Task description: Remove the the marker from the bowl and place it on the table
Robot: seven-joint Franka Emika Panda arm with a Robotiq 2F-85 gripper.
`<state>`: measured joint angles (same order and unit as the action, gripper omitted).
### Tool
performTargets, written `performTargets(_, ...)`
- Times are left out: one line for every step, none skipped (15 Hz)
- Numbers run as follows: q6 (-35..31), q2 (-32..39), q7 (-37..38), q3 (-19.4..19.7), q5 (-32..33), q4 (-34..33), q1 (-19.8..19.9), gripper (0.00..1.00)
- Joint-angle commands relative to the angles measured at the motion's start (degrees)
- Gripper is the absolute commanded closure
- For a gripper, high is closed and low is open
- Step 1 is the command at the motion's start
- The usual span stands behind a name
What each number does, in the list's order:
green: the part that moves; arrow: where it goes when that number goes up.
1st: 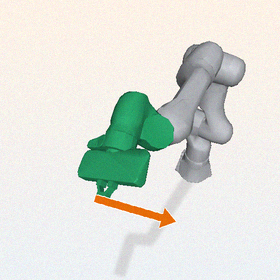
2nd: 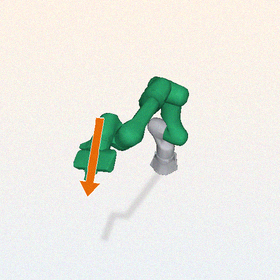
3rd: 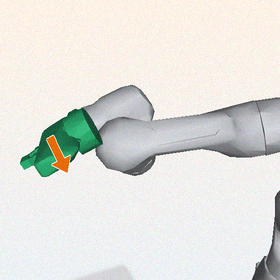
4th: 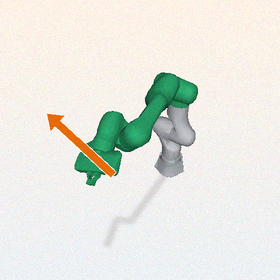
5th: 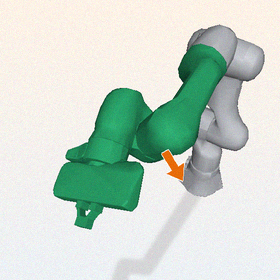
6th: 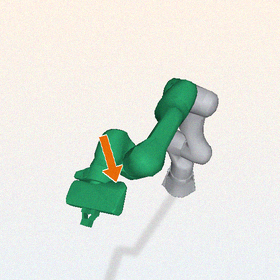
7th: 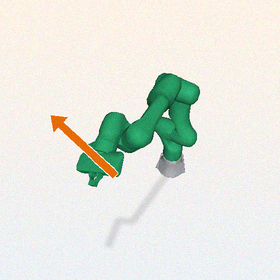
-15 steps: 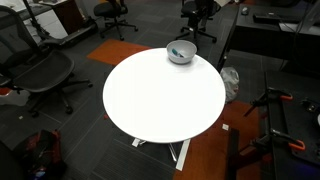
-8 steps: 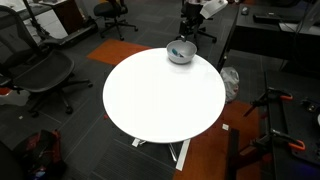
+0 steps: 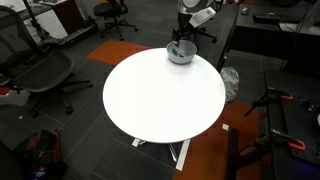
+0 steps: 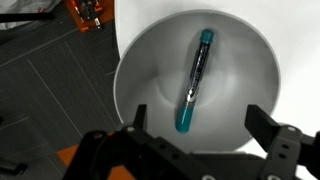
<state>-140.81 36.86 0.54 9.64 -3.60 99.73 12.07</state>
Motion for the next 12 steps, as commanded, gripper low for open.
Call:
performTargets(2.50, 4.00, 1.47, -0.73, -0.89, -5.49, 1.23, 0.00)
performTargets(2.78, 4.95, 1.36, -0.86, -1.03, -6.37, 1.50, 0.00)
performTargets(3.18, 5.80, 1.46, -0.84, -1.02, -7.20, 1.61, 0.00)
performTargets(3.59, 6.59, 1.35, -1.03, -1.19, -7.92, 1.85, 0.00)
performTargets(4.03, 7.29, 1.38, -1.07, -1.21, -8.62, 1.98, 0.00)
performTargets(4.40, 8.03, 1.31, -1.22, -1.34, -9.25, 2.16, 0.00)
performTargets(5.07, 8.66, 1.21, -1.34, -1.44, -9.94, 2.32, 0.00)
performTargets(5.70, 9.24, 0.97, -1.61, -1.68, -10.51, 2.55, 0.00)
performTargets(6.28, 9.74, 0.93, -1.64, -1.63, -11.07, 2.55, 0.00)
performTargets(6.63, 10.21, 0.81, -1.87, -1.81, -11.56, 2.75, 0.00)
performTargets(6.97, 10.72, 0.90, -2.01, -1.91, -12.10, 2.83, 0.00)
performTargets(7.31, 11.12, 0.87, -2.14, -2.00, -12.56, 2.94, 0.00)
